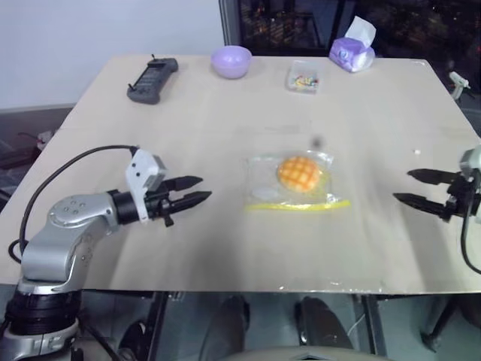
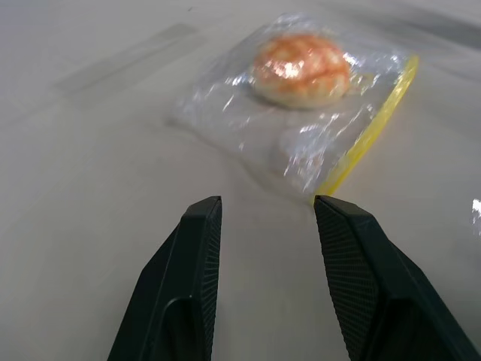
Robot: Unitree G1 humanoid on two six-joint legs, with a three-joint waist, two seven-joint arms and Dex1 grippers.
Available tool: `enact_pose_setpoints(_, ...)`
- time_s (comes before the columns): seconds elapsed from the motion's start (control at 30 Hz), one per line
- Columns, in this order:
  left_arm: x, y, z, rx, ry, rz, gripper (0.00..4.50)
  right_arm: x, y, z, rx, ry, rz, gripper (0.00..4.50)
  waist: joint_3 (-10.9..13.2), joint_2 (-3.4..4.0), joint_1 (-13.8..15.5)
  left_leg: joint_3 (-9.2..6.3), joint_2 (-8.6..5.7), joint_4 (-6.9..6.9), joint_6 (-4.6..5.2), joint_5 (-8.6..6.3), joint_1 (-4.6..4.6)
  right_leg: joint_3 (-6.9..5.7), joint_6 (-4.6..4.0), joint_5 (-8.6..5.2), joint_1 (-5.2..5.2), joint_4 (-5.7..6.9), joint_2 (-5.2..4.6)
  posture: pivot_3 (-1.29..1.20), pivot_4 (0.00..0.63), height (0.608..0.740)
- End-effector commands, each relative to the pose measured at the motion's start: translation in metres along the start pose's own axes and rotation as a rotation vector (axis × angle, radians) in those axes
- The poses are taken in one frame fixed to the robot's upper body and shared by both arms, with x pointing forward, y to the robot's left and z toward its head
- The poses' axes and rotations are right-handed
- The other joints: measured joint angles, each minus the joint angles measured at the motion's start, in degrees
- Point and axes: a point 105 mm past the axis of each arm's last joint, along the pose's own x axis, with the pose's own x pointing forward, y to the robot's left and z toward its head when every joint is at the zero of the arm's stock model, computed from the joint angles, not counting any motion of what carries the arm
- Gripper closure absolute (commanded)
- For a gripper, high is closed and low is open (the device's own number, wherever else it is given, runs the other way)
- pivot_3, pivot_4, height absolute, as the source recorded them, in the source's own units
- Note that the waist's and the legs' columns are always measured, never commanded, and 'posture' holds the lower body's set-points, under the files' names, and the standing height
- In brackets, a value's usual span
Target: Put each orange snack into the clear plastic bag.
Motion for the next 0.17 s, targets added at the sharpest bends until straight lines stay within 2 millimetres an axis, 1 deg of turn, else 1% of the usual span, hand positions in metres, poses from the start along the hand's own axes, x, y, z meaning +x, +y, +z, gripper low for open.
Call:
enact_pose_setpoints(0.03, -0.0113, 0.0039, 0.0119, 0.038, -0.029, 0.037, 2.43, -0.0121, -0.0037, 0.0125, -0.02, -0.033, -0.013, 1.1, 0.0, 0.0, 0.06, 0.0, 0.0, 0.0, 0.0, 0.0, 0.0, 0.0, 0.0, 0.0, 0.0, 0.0, 0.0, 0.0, 0.15, 0.74)
enact_pose_setpoints(0.17, -0.0125, 0.0011, 0.0083, 0.03, -0.022, 0.036, 2.43, -0.0117, -0.0032, 0.0129, -0.013, -0.033, -0.005, 1.1, 0.0, 0.0, 0.09, 0.03, -0.03, 0.0, 0.0, 0.0, -0.03, 0.02, 0.0, 0.0, 0.0, -0.04, -0.04, 0.0, 0.15, 0.74)
